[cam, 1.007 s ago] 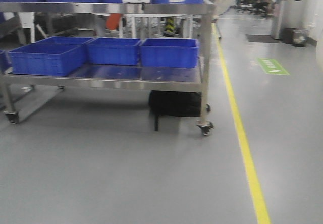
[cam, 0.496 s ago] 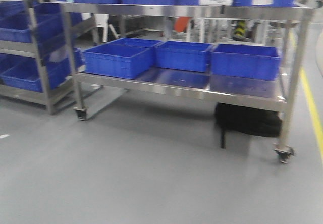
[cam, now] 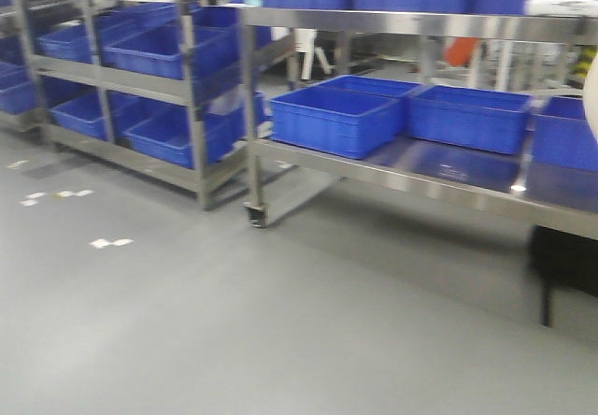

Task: Move white bin to right shelf second layer
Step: 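Drive along the yellow floor line past the crate carts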

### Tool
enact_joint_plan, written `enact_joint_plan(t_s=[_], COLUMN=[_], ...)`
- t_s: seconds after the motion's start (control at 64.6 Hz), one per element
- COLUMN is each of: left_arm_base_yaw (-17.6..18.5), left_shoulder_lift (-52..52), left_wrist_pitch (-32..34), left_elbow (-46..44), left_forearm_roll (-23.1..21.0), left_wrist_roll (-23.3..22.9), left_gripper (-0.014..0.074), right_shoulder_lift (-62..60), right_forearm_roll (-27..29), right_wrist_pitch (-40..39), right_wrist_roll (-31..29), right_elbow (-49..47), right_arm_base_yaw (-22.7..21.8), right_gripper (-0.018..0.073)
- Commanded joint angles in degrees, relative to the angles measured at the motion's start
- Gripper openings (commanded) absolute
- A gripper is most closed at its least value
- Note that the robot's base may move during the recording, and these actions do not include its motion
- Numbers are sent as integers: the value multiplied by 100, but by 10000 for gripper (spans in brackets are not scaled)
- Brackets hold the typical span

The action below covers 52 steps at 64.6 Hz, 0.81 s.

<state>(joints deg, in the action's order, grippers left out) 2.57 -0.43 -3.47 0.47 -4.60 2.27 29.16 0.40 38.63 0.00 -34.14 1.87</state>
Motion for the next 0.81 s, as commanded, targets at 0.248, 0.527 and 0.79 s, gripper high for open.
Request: enact_joint_plan(t_s=[0.248,0.527,0.79], left_arm_base_yaw=[36,36,36], left_shoulder_lift=[-87,-87,-87], left_wrist_pitch=[477,477,477], left_elbow=[156,156,156], left_forearm_roll=[-30,-30,-30], left_wrist_roll=[-30,-30,-30], left_gripper=[85,85,85], right_shoulder_lift=[11,11,11], right_forearm_roll=[26,26,26], right_wrist_pitch=[-517,-517,-517], right_wrist_roll=[0,0,0], right_elbow=[-171,-171,-171], right_arm_base_yaw=[-27,-27,-27], right_gripper=[55,55,55])
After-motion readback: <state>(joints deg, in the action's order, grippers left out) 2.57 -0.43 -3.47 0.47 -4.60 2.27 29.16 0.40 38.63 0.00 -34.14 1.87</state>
